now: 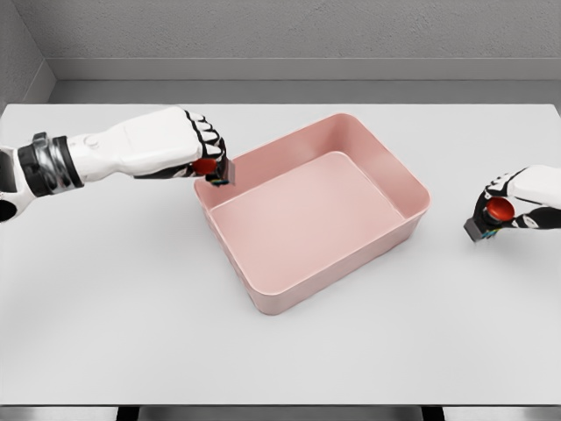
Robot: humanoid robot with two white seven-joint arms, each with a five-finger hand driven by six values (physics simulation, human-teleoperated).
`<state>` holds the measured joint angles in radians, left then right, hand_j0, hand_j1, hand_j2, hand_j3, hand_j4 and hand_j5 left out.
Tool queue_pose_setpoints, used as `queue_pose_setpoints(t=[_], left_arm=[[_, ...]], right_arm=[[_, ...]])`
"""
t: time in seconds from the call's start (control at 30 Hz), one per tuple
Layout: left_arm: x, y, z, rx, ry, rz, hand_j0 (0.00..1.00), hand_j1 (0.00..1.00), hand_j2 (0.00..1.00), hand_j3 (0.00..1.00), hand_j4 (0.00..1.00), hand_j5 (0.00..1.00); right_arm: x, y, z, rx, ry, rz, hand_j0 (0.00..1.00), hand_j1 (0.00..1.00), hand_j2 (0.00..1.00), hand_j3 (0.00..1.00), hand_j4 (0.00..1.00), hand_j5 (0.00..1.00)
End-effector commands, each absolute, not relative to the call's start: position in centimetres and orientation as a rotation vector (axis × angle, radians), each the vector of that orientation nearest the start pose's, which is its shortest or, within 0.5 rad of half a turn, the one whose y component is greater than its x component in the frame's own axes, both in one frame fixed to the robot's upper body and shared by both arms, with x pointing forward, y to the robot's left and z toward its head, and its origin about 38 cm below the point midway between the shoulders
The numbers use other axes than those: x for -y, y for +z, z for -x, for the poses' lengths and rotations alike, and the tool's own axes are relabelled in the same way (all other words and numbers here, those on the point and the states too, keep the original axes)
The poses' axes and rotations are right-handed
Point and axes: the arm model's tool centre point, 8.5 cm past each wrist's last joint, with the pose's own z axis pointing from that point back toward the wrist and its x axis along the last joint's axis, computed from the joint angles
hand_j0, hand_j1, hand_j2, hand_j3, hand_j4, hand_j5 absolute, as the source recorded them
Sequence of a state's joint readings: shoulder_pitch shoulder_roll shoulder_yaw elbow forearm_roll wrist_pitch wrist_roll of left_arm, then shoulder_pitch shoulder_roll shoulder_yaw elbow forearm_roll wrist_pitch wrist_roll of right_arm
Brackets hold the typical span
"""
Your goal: Put the industrial switch in the basket with both arms
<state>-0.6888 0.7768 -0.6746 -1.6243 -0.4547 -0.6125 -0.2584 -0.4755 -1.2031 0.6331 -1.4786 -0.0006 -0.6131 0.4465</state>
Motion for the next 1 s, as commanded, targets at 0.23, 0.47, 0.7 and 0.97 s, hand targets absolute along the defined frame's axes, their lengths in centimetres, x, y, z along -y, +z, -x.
queue_pose_setpoints(t=[0.23,0.47,0.7,0.97], left_arm=[[-19.5,25.1,-41.8,-2.285,2.491,0.472,0.40,0.40,0.40,0.40,0.40,0.40],[-17.0,23.0,-42.4,-2.290,2.507,0.423,0.40,0.40,0.40,0.40,0.40,0.40],[-14.9,20.0,-42.9,-2.260,2.576,0.363,0.40,0.40,0.40,0.40,0.40,0.40],[-13.9,19.2,-42.8,-2.264,2.579,0.327,0.66,0.66,0.66,0.66,0.66,0.66]], right_arm=[[41.6,24.6,-38.1,1.357,1.833,0.309,0.52,0.52,0.52,0.52,0.52,0.52],[40.7,26.0,-38.4,1.397,1.852,0.325,0.52,0.52,0.52,0.52,0.52,0.52],[39.9,27.0,-38.7,1.433,1.865,0.334,0.52,0.52,0.52,0.52,0.52,0.52],[39.3,27.8,-38.9,1.461,1.876,0.343,0.52,0.52,0.52,0.52,0.52,0.52]])
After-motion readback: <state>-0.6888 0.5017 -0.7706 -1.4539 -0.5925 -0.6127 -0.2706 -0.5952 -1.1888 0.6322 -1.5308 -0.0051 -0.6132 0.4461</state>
